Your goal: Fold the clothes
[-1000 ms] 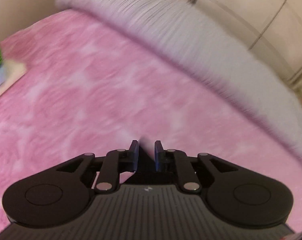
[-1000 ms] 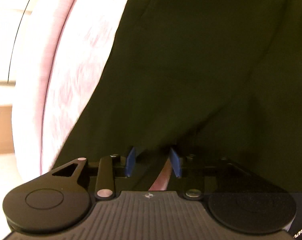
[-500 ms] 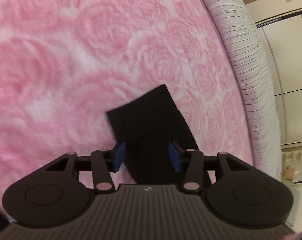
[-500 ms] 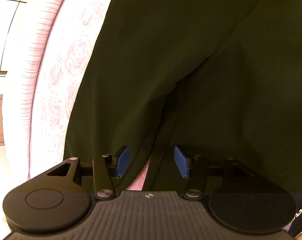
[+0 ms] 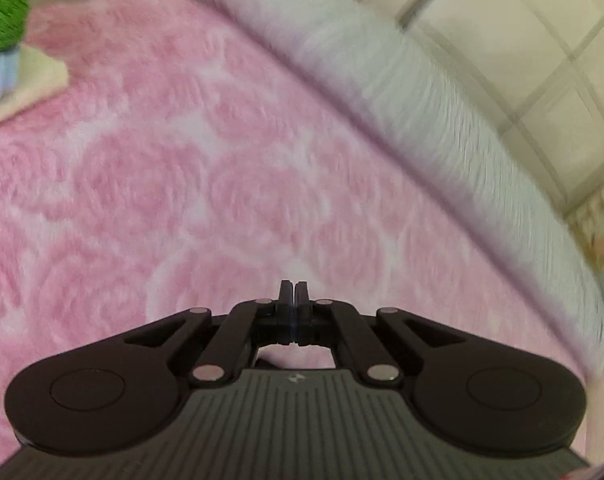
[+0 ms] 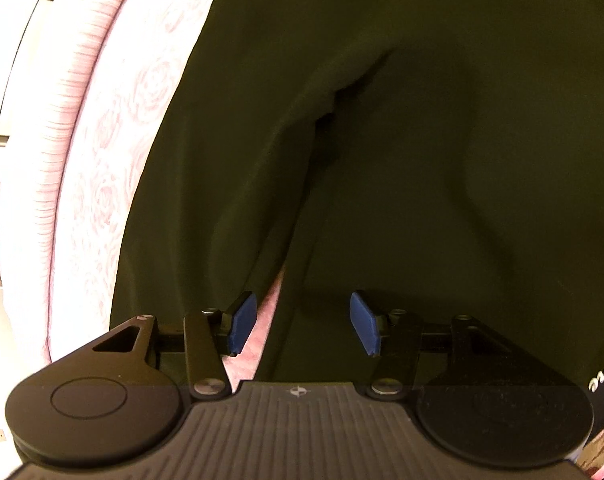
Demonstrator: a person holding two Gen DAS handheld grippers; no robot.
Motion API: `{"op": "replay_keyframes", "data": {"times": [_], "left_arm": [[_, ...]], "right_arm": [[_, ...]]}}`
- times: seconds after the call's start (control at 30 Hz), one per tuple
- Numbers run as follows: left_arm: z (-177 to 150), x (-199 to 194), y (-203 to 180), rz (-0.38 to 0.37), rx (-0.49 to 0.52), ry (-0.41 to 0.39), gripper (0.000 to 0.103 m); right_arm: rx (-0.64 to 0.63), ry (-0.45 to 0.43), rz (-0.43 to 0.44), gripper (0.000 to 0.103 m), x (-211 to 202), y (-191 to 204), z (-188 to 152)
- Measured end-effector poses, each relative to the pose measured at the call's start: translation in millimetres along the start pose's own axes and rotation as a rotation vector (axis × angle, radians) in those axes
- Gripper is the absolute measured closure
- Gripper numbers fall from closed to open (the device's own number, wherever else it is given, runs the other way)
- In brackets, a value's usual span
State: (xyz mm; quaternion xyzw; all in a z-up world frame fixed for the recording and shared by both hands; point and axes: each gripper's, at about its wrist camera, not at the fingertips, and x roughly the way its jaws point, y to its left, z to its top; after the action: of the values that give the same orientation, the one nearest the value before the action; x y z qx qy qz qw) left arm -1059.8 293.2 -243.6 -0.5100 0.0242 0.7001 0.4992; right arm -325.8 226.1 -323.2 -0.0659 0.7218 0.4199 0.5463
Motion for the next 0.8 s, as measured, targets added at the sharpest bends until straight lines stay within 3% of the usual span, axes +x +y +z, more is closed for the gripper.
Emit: {"op": "replay_keyframes", "data": {"times": [0.03, 0.1, 0.17, 0.33, 0.57, 0.7, 0.8], "left_arm": [[-11.1, -1.3, -1.8, -0.005, 0.009, 0.055, 0.1], [-40.9, -6.0, -3.4, -0.021, -0.011, 0.134, 0.073], [-72.6, -10.6, -2.2, -0.039, -0.053, 0.201, 0.064], [-126.3, -9.1, 16.2, -0.023, -0.187, 0.265, 0.064], [-113.4, 6.0, 28.3, -0.019, -0.214, 0.184, 0.066], [-112.9, 18.6, 36.0, -0.056, -0.26, 0.163, 0.093], [-105.5, 11.7, 33.6, -0.086, -0.206, 0.126, 0.1]], "right_arm": [[0.009, -0.007, -0.004, 0.046, -1.9, -4.6, -2.6], [0.035, -0.011, -0.01, 0.046, -5.4, -13.5, -8.1], [0.053, -0.01, -0.012, 0.044, -9.3, -21.1, -13.1], [0.057, -0.02, -0.012, 0.042, -19.6, -31.5, -18.2], [0.046, -0.017, -0.016, 0.039, -21.0, -38.7, -20.9], [0.043, -0.002, -0.026, 0.039, -15.8, -40.0, -20.9], [0.029, -0.005, -0.024, 0.039, -16.7, -38.2, -17.8]]}}
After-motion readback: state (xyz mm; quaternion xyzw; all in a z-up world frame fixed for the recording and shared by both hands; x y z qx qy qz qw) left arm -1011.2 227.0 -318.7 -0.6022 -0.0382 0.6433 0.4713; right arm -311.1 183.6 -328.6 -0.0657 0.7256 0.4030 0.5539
